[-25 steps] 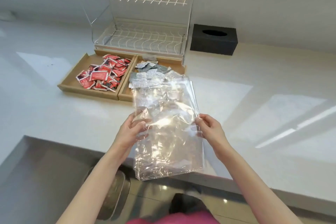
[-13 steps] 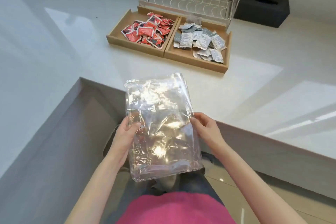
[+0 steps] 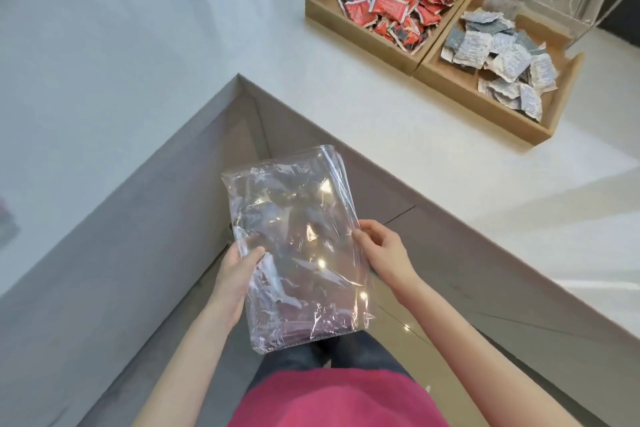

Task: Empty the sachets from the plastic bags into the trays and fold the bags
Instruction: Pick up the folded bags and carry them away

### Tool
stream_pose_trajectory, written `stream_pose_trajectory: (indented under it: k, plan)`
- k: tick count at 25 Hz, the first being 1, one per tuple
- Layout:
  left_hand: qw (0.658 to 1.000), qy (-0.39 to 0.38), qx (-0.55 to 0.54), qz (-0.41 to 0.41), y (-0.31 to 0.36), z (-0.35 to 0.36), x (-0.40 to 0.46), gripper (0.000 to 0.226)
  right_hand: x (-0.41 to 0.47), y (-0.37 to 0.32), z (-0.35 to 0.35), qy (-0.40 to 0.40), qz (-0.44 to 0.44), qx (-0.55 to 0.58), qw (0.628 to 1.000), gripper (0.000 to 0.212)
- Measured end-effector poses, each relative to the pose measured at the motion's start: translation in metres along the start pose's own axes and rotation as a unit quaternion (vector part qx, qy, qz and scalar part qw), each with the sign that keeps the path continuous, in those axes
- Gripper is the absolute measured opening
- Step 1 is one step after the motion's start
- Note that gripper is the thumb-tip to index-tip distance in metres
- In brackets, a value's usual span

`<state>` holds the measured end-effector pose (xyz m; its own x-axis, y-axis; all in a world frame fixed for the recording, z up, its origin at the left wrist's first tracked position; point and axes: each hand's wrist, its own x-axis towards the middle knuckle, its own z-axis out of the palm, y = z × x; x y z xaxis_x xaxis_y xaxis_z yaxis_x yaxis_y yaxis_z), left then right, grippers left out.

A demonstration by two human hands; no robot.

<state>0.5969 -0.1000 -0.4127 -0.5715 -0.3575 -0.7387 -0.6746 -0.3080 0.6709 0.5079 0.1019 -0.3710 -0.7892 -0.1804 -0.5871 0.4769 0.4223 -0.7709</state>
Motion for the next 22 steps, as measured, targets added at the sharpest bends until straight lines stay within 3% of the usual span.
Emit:
stream_pose_trajectory:
  k: [5,9,19,22]
  plan:
    - [0.997,0.044,-0.031,-0.053,-0.017,-0.001,0.022,0.029,0.038,0.009,0.018,-0.042,0.026,-0.064,0.997,0.019]
    - [0.988,0.093,-0.015,-0.12,-0.036,-0.004,0.052,0.049,0.075,0.032,0.037,-0.051,0.064,-0.108,0.991,0.023]
    - [0.99,0.052,0.008,-0.132,-0.114,-0.018,0.163,0.032,0.199,0.13,0.1,-0.069,0.122,-0.162,0.977,0.006]
    - [0.989,0.062,0.005,-0.136,-0.141,-0.011,0.205,0.026,0.243,0.166,0.118,-0.078,0.126,-0.184,0.972,0.012]
